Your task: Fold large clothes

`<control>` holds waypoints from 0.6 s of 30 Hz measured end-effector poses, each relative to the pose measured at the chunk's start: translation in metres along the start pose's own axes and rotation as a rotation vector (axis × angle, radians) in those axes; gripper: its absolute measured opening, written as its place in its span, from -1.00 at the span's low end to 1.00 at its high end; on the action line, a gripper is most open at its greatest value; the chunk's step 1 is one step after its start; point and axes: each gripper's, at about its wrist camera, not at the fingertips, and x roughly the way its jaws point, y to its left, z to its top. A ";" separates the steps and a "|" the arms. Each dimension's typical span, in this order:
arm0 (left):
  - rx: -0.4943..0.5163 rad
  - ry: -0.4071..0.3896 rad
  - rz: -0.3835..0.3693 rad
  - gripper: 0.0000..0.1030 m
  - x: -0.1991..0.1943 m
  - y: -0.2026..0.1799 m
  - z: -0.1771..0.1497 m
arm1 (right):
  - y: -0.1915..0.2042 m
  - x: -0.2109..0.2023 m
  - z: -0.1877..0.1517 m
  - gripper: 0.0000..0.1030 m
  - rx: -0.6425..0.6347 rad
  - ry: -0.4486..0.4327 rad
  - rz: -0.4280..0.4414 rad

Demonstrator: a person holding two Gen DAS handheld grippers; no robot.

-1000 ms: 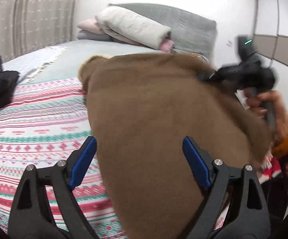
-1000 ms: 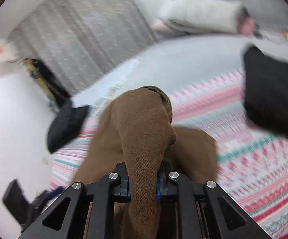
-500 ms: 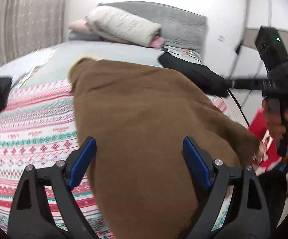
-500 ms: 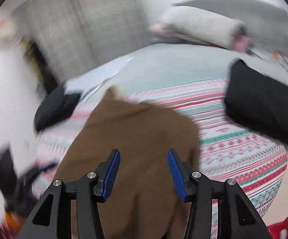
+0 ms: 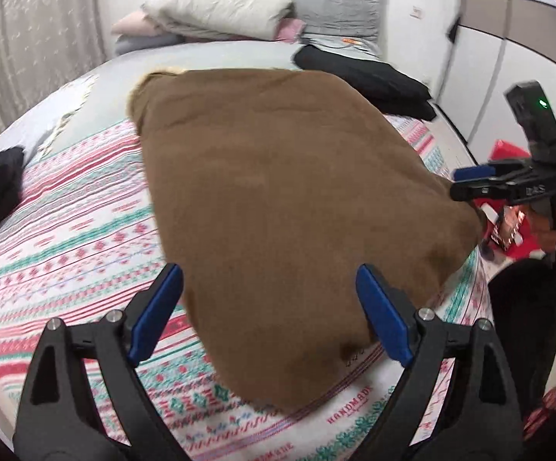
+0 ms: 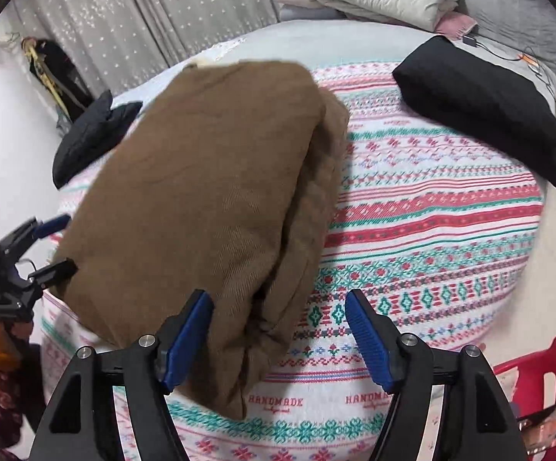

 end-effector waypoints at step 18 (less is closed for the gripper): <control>-0.424 0.285 -0.142 0.91 0.076 0.081 0.037 | -0.051 0.086 0.051 0.69 0.438 0.208 0.314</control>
